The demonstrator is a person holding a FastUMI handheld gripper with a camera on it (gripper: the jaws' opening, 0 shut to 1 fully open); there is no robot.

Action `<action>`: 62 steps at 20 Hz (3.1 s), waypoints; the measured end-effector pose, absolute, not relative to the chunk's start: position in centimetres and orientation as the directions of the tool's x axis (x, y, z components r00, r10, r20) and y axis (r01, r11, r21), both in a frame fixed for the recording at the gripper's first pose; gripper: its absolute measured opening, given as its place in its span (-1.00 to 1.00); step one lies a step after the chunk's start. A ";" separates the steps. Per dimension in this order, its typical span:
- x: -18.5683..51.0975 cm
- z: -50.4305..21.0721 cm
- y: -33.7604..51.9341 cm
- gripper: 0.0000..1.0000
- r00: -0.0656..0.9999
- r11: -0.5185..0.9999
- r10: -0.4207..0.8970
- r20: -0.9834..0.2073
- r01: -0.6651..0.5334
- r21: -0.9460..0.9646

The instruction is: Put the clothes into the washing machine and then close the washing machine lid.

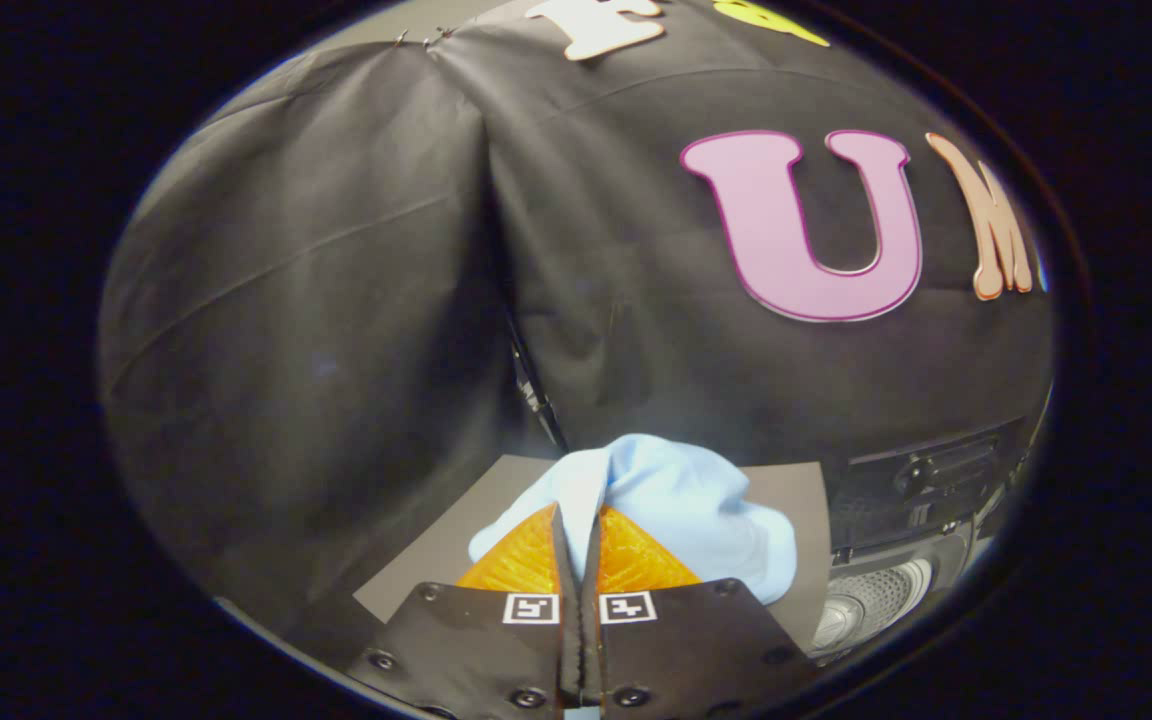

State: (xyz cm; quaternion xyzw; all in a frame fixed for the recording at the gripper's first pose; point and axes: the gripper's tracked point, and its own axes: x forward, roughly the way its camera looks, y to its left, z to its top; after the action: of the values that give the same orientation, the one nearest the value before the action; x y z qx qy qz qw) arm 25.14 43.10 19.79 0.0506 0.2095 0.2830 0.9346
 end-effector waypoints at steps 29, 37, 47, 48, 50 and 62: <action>28.6 17.3 12.0 -0.97 0.979 0.984 0.084 -0.183 -0.110 -0.139; 29.8 3.0 8.8 -0.97 0.929 0.993 0.083 -0.360 -0.108 -0.050; 31.0 -7.1 5.9 -0.87 0.897 0.999 0.042 -0.441 -0.028 0.037; 31.1 -7.6 5.9 -0.87 0.893 0.999 0.038 -0.448 -0.029 0.028; 30.9 -8.8 5.8 -0.82 0.886 0.999 0.037 -0.463 -0.034 0.014; 30.9 -7.8 7.0 -0.27 0.895 0.993 0.048 -0.443 -0.091 -0.076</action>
State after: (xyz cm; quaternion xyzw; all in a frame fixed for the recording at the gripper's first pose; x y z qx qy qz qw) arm 30.90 7.00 -7.85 -0.0472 0.2259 0.0357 0.9723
